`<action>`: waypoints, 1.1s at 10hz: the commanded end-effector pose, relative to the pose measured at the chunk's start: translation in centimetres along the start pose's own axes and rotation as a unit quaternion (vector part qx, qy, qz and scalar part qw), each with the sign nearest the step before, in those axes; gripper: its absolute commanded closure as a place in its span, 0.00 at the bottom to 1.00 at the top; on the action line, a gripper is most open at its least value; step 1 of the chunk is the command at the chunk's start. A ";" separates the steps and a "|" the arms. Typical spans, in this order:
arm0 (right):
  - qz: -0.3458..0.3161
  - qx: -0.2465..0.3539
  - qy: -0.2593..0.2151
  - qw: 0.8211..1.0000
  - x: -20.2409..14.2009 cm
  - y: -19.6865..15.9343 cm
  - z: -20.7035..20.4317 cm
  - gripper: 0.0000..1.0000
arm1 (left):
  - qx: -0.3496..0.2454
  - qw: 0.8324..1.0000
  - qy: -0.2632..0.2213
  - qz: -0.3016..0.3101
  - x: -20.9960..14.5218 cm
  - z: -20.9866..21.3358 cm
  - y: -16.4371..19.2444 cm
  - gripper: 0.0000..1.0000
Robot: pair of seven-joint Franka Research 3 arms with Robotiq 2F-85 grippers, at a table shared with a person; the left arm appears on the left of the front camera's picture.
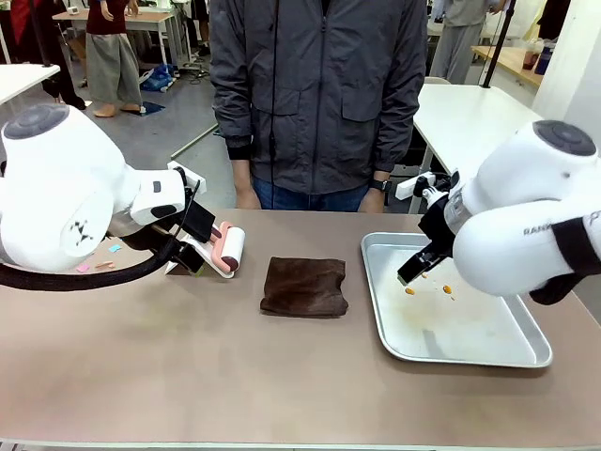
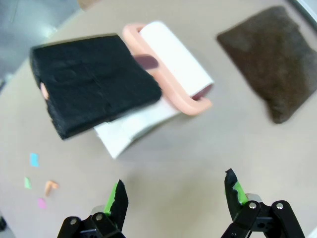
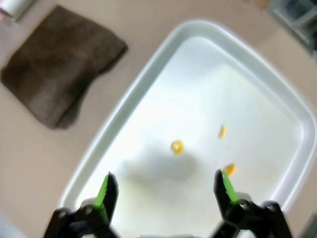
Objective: Clean the surface of the table.
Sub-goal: Hold the Lint Roller with your left hand and the towel with your right hand.
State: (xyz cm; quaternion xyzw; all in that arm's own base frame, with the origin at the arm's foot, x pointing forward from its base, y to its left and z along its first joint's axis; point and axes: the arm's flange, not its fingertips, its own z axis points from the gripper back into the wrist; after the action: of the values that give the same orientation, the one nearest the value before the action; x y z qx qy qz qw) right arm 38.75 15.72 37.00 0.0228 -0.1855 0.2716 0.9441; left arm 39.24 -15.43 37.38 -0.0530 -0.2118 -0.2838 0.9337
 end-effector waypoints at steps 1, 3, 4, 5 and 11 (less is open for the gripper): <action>-0.113 0.042 0.049 0.991 0.6 -0.8 3.5 0.00 | -0.063 0.996 0.046 0.049 -0.5 3.5 2.3 0.00; -0.182 0.129 0.076 0.972 -0.3 -1.7 5.6 0.00 | -0.107 0.981 0.098 0.132 -1.0 6.2 3.9 0.00; -0.203 0.202 0.068 0.956 -1.1 -2.6 6.5 0.00 | -0.142 0.970 0.083 0.181 -1.4 7.7 5.0 0.00; -0.226 0.325 0.043 0.918 -2.2 -4.2 7.5 0.00 | -0.203 0.957 0.054 0.199 -2.1 8.9 6.8 0.00; -0.365 0.484 -0.095 0.790 -14.3 -12.8 11.5 0.00 | -0.443 0.795 -0.190 0.370 -17.3 13.4 21.7 0.00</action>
State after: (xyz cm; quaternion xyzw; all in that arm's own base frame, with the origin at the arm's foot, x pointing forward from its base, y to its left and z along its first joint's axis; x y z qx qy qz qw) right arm 33.86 -3.49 46.09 0.5468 -0.0675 -0.0313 0.8339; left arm 34.26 11.76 44.50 -0.5383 -0.1732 0.0202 0.8246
